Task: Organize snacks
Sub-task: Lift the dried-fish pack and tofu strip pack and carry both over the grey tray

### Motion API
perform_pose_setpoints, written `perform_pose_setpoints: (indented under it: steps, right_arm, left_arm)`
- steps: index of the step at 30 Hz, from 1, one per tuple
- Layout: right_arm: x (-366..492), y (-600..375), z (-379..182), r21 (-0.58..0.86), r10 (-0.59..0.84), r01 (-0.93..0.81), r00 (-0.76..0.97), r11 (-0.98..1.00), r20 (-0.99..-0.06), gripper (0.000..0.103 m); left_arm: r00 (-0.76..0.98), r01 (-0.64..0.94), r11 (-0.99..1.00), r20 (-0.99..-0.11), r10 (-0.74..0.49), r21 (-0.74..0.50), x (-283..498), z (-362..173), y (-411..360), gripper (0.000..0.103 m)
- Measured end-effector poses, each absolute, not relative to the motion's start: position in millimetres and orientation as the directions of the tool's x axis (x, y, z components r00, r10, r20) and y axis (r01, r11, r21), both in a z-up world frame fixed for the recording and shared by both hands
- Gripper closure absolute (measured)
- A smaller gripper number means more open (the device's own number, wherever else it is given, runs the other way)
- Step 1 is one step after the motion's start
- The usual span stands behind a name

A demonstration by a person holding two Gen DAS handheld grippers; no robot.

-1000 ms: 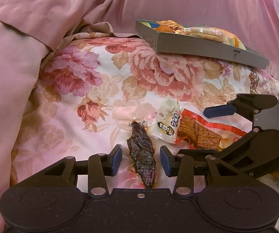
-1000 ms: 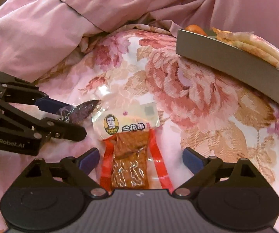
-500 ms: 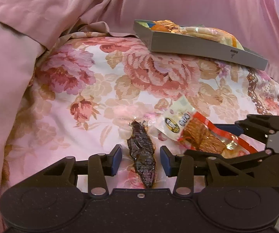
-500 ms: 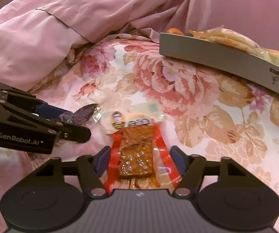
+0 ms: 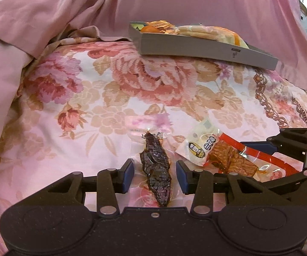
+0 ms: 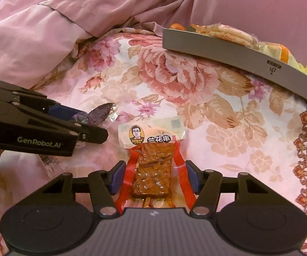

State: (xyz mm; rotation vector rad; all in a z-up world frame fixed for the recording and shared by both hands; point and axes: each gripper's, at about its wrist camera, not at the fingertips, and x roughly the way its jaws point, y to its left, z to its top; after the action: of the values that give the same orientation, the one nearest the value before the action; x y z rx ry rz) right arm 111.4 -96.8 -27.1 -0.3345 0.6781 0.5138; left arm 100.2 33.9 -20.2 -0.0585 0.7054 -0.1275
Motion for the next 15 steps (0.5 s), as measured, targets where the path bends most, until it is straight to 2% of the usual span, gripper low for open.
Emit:
perform_pose_setpoints:
  steps: [4, 10, 13, 15]
  right_arm:
    - [107.6, -104.4, -22.5, -0.142, 0.307, -0.531, 0.666, 0.836, -0.68, 0.041]
    - [119.7, -122.7, -22.7, -0.005, 0.355, -0.507, 0.611, 0.862, -0.708, 0.033]
    - [120.1, -117.4, -27.9, -0.038, 0.352, -0.525, 0.621, 0.85, -0.701, 0.028]
    - [117.6, -114.8, -29.5, -0.057, 0.343, -0.522, 0.635, 0.851, -0.692, 0.032]
  left_arm:
    - [0.747, 0.118, 0.988, -0.647, -0.153, -0.097, 98.1, -20.2, 24.1, 0.058]
    - [0.739, 0.099, 0.989, -0.657, -0.15, -0.114, 99.4, -19.8, 16.6, 0.059]
    - [0.738, 0.088, 0.989, -0.659, -0.144, -0.117, 99.8, -19.3, 16.4, 0.059]
    - [0.739, 0.084, 0.99, -0.659, -0.139, -0.114, 99.1, -18.9, 16.5, 0.059]
